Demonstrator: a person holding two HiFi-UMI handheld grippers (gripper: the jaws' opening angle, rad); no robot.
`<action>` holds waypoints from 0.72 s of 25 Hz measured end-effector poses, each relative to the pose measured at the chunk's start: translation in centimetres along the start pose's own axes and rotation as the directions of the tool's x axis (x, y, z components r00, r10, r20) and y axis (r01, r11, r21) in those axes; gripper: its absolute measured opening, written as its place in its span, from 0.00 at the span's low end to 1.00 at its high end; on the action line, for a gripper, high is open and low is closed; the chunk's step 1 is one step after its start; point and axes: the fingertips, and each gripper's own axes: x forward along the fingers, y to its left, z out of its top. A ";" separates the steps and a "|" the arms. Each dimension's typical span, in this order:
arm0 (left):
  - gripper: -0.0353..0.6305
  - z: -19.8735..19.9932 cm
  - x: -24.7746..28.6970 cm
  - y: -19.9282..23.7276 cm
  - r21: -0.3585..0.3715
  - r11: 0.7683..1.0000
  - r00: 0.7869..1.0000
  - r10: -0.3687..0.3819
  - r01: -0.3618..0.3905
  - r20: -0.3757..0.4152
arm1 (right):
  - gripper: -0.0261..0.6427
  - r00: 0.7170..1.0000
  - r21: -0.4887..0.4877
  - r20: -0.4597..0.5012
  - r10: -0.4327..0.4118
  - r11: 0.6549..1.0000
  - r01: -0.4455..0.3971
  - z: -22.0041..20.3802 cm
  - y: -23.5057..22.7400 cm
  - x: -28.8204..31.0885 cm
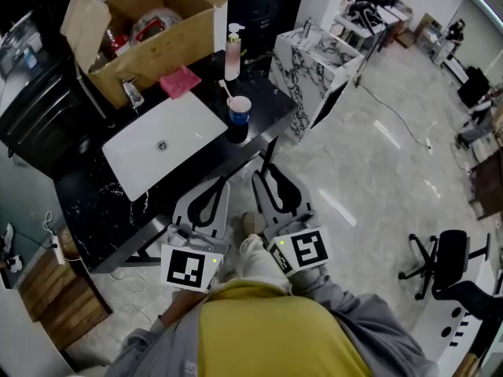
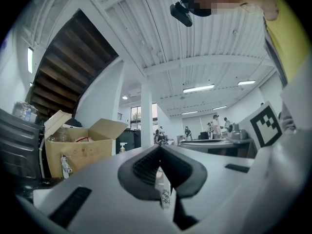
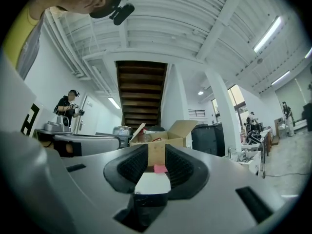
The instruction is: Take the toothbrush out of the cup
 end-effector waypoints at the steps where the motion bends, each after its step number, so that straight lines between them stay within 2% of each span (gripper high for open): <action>1: 0.05 -0.2 0.9 0.6 0.001 1.000 1.000 0.007 -0.007 0.000 | 0.22 1.000 0.000 -0.006 0.010 1.000 -0.010 -0.3 -0.6 1.0; 10: 0.05 -1.7 10.9 6.4 -0.010 0.997 0.997 0.076 -0.076 -0.008 | 0.25 0.992 0.009 -0.053 0.116 0.993 -0.116 -2.2 -7.9 12.7; 18: 0.05 -3.8 18.7 10.9 -0.007 0.983 0.983 0.182 -0.182 -0.035 | 0.26 0.964 0.019 -0.125 0.234 0.972 -0.234 -5.8 -13.3 21.1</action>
